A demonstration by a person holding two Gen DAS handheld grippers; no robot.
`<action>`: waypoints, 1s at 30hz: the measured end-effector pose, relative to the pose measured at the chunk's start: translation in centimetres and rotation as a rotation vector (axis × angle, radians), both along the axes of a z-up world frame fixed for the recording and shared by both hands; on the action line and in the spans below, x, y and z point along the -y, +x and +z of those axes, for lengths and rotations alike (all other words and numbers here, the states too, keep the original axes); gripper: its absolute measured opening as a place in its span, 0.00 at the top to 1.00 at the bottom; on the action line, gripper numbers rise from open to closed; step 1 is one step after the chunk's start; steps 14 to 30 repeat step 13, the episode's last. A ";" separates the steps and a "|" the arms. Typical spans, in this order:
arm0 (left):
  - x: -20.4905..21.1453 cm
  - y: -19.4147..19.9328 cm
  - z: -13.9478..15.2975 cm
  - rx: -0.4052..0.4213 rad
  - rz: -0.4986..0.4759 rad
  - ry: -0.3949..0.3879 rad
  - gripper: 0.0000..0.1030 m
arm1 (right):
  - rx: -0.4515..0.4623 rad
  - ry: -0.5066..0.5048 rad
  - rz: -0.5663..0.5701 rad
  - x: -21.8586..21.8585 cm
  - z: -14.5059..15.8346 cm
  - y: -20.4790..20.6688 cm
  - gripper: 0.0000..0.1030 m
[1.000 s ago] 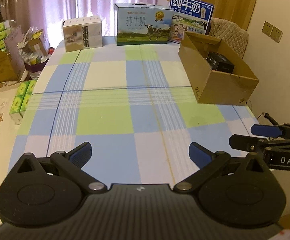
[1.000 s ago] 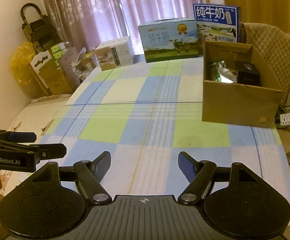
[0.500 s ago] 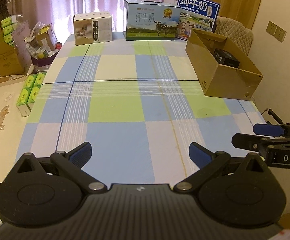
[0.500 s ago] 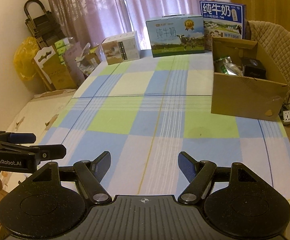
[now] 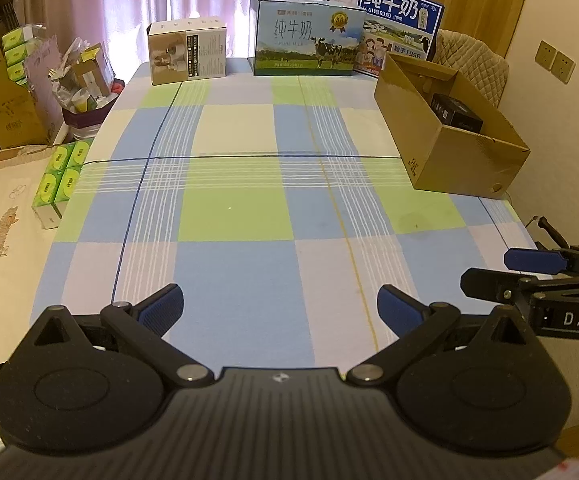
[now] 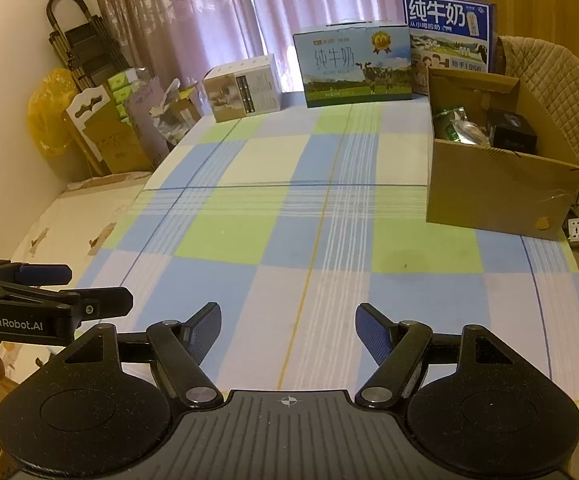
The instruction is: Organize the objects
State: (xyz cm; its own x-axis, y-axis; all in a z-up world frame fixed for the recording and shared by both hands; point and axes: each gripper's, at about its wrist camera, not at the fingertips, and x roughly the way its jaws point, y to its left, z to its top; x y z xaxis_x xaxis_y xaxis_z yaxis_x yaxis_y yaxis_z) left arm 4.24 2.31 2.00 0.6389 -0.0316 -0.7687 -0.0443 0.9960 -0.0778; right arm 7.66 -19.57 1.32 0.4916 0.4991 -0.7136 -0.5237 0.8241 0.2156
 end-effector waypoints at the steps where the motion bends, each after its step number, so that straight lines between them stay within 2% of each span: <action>1: 0.0 0.1 -0.1 -0.001 0.001 -0.001 0.01 | -0.001 0.000 0.001 0.0 0.0 0.1 0.31; 13: 0.5 1.6 -0.5 -0.015 0.005 -0.006 0.01 | -0.013 -0.007 0.000 0.2 -0.4 1.6 0.31; 30: 0.5 1.6 -0.5 -0.015 0.005 -0.006 0.01 | -0.013 -0.007 0.000 0.2 -0.4 1.6 0.31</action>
